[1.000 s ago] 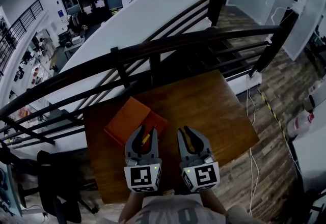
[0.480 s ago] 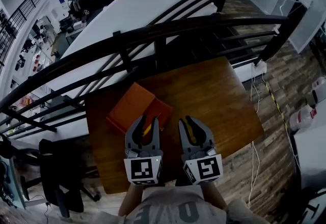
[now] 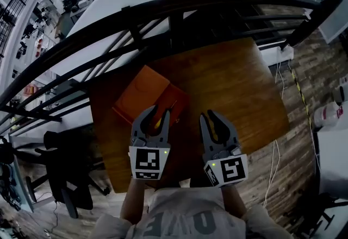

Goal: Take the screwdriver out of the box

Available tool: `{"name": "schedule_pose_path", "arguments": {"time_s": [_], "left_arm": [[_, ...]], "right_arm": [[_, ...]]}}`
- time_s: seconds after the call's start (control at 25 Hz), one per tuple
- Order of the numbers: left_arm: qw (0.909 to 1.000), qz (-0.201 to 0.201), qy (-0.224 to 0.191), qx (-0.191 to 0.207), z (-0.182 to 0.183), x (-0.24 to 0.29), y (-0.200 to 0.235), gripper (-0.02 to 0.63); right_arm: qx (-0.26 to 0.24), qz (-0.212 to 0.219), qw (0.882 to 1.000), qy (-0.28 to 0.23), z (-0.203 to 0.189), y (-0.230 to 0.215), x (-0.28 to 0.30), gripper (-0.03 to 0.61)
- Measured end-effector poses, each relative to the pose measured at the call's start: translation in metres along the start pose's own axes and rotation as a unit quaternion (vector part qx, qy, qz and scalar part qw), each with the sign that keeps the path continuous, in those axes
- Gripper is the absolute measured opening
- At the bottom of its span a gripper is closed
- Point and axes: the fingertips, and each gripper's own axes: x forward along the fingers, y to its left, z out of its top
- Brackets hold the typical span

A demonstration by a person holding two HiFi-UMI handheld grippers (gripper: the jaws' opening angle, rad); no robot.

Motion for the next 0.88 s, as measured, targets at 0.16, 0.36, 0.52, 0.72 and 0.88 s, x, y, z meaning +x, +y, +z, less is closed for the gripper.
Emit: {"name": "schedule_pose_path", "arguments": {"time_s": [0.16, 0.36, 0.52, 0.72, 0.88], "left_arm": [[0.9970, -0.024, 0.073, -0.008, -0.033, 0.014, 0.001, 0.112], [0.9859, -0.068, 0.153, -0.004, -0.072, 0.030, -0.008, 0.112], [0.9739, -0.091, 0.208, -0.001, -0.103, 0.038, -0.010, 0.112], [0.9560, -0.106, 0.274, -0.002, -0.141, 0.045, -0.012, 0.117], [0.9425, -0.112, 0.315, -0.001, -0.167, 0.049, -0.011, 0.117]], "right_arm": [[0.007, 0.004, 1.000, 0.029, -0.017, -0.003, 0.001, 0.064], [0.018, 0.029, 0.996, 0.084, -0.052, 0.004, 0.002, 0.063], [0.027, 0.049, 0.991, 0.120, -0.079, 0.014, 0.005, 0.063], [0.040, 0.054, 0.987, 0.143, -0.103, 0.016, 0.008, 0.063], [0.046, 0.055, 0.985, 0.159, -0.122, 0.013, 0.012, 0.063]]}}
